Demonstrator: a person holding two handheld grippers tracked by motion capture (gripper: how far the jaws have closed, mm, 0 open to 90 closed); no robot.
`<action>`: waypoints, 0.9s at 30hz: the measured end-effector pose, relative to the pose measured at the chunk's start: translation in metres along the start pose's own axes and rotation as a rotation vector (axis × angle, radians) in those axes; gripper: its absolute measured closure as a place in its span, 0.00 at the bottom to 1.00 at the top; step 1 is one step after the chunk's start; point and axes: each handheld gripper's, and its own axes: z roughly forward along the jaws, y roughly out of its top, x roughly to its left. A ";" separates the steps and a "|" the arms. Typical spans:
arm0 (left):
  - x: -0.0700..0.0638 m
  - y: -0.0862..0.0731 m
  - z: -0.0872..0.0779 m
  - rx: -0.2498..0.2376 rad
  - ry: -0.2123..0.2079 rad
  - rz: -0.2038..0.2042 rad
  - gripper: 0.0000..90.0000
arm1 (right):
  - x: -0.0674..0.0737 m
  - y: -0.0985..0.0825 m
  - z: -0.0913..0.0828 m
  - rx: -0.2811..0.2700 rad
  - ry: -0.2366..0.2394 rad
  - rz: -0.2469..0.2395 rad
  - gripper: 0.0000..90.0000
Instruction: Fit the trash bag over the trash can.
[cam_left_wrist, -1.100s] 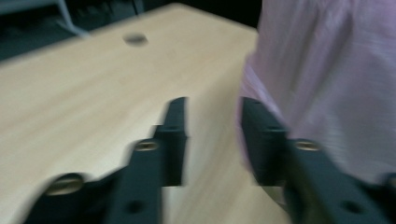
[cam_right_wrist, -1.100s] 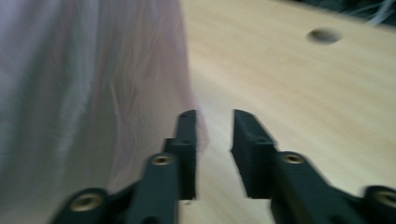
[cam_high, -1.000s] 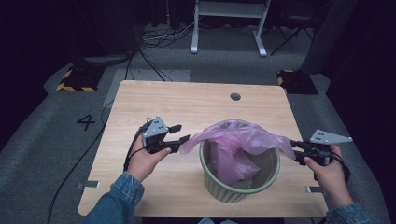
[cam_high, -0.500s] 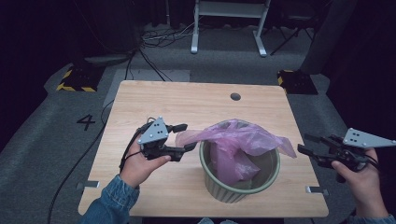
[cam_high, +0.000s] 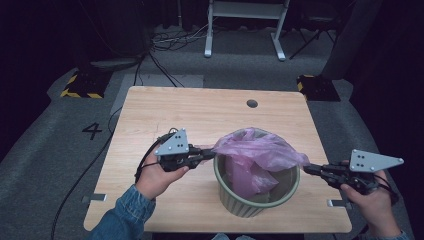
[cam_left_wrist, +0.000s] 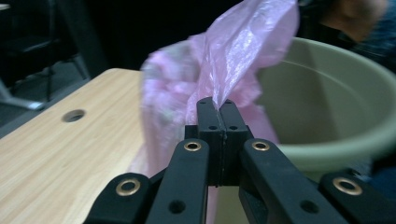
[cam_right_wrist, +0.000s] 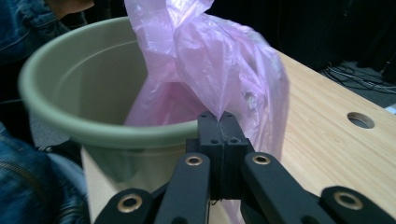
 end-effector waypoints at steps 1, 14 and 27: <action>-0.004 -0.002 -0.003 -0.004 -0.021 0.006 1.00 | 0.004 -0.001 -0.003 0.004 0.007 -0.007 1.00; -0.045 -0.044 -0.010 0.066 -0.204 0.070 1.00 | 0.048 -0.039 -0.009 0.119 0.167 -0.037 1.00; -0.027 -0.090 0.018 0.204 -0.182 -0.032 1.00 | 0.035 -0.096 0.032 0.284 0.127 0.062 1.00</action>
